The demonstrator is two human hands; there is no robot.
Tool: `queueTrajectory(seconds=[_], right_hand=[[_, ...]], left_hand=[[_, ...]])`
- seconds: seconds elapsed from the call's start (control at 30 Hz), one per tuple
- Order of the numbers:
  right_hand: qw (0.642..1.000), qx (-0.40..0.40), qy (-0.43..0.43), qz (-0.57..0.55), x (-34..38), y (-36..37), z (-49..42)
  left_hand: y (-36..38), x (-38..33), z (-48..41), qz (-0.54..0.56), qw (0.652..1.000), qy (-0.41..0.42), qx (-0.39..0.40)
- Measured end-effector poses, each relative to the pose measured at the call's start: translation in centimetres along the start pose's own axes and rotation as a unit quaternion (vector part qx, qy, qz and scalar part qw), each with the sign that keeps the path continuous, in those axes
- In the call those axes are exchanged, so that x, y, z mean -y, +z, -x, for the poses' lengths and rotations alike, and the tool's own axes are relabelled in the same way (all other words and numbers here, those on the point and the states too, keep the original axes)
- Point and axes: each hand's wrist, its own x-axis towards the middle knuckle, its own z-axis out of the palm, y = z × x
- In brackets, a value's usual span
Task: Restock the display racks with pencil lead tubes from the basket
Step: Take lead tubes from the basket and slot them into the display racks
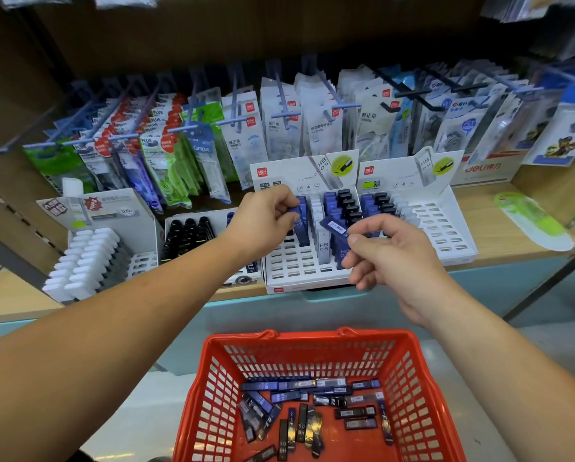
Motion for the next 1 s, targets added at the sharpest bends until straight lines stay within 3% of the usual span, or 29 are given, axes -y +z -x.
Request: queueTrajectory(seconds=[0.17,0.27,0.43,0.6,0.8,0.9,1.0], right_hand=[[0.989,0.086,0.003,-0.118,0.5,0.1,0.4],[0.990,0.073,-0.003,-0.122,0.6,0.5,0.4],[0.998,-0.025,-0.018,-0.059,-0.1,0.8,-0.8],[0.998,-0.029,-0.043,0.019,-0.4,1.5,-1.3],[0.984,-0.069,-0.137,0.086,0.0,1.9,-2.3],[0.964,-0.066,-0.193,0.173,-0.2,2.9,-3.3],[0.918,-0.075,-0.247,0.301,-0.8,3.6,-4.1]], left_hand=[[-0.1,0.4,0.1,0.008,1.000,-0.013,0.001],[0.0,1.0,0.5,-0.011,1.000,-0.011,-0.001],[-0.3,0.6,0.2,-0.059,0.998,0.033,0.006],[0.3,-0.9,-0.8,-0.134,0.985,0.069,0.082],[-1.1,0.3,0.6,-0.132,0.988,0.072,0.027],[-2.3,1.4,2.7,-0.137,0.988,0.065,-0.004],[-2.5,2.6,4.5,-0.148,0.987,0.055,-0.019]])
